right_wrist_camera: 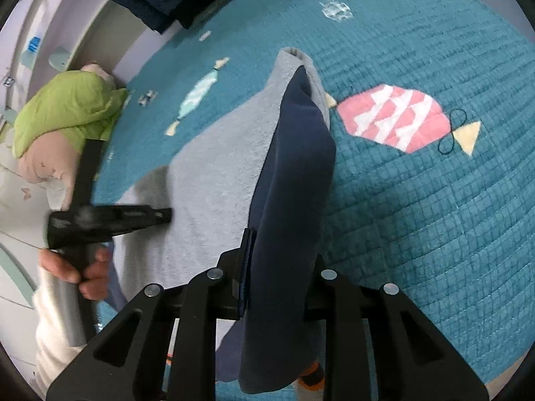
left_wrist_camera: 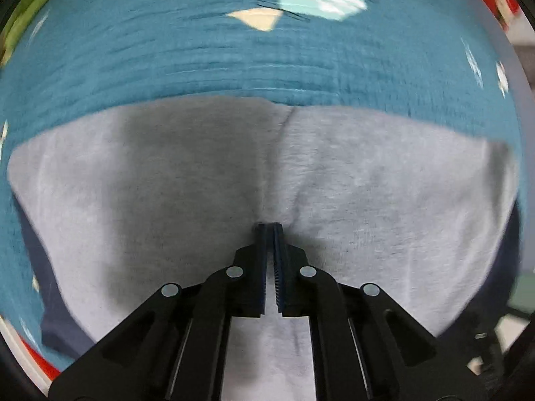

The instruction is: Fold large clothes

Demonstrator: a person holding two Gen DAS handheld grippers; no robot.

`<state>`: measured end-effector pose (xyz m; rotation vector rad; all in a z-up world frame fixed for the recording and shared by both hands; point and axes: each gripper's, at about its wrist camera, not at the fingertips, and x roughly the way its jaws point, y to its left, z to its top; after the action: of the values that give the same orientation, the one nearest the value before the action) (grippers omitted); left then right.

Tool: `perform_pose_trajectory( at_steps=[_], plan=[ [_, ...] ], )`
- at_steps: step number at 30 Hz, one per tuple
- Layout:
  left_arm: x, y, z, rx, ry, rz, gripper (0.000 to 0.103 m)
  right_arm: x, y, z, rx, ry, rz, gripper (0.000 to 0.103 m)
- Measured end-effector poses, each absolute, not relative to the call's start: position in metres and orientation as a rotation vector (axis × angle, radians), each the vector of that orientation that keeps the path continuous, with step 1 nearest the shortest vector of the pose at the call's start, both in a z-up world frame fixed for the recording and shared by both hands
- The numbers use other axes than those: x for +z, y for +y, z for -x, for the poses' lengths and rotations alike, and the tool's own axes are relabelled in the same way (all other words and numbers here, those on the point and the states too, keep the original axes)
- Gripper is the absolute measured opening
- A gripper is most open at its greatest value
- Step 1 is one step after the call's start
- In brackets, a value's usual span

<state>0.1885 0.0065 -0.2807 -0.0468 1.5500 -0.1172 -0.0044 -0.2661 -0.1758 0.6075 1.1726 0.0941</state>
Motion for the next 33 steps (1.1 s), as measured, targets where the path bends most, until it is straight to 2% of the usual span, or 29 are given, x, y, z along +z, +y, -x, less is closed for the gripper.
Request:
perform_pose_trajectory(
  at_steps=[3, 8, 10, 13, 15, 18, 22, 25, 27, 30, 33],
  plan=[
    [-0.262, 0.001, -0.158, -0.166, 1.606, -0.006, 0.005, -0.17, -0.267, 0.01, 0.121, 1.168, -0.615, 0.022],
    [-0.287, 0.008, -0.128, -0.094, 1.547, 0.029, 0.005, -0.182, -0.264, 0.005, 0.093, 1.201, -0.585, 0.022],
    [-0.279, 0.011, -0.13, -0.055, 1.571, 0.088, 0.003, -0.18, -0.266, 0.004, 0.089, 1.211, -0.59, 0.022],
    [-0.259, 0.01, -0.091, -0.111, 1.652, 0.071, 0.004, -0.17, -0.27, 0.01, 0.137, 1.187, -0.603, 0.022],
    [-0.275, 0.012, -0.06, -0.129, 1.702, 0.059, 0.003, -0.169, -0.271, 0.014, 0.141, 1.186, -0.608, 0.022],
    [-0.283, 0.011, -0.045, -0.098, 1.603, 0.039, 0.002, -0.183, -0.269, 0.014, 0.104, 1.227, -0.601, 0.022],
    [-0.27, 0.017, -0.032, -0.095, 1.704, 0.14, 0.002, -0.176, -0.269, 0.015, 0.138, 1.22, -0.603, 0.022],
    [-0.3, 0.031, -0.044, -0.095, 1.768, 0.226, 0.003, -0.182, -0.272, 0.015, 0.138, 1.225, -0.63, 0.022],
    [-0.289, 0.031, -0.055, -0.085, 1.842, 0.244, 0.001, -0.186, -0.275, 0.017, 0.112, 1.238, -0.616, 0.022],
    [-0.213, 0.021, -0.077, -0.204, 1.636, 0.148, 0.001, -0.18, -0.277, 0.018, 0.146, 1.206, -0.649, 0.022],
    [-0.184, 0.02, -0.12, -0.2, 1.535, 0.141, 0.001, -0.183, -0.278, 0.016, 0.132, 1.206, -0.664, 0.022]
  ],
)
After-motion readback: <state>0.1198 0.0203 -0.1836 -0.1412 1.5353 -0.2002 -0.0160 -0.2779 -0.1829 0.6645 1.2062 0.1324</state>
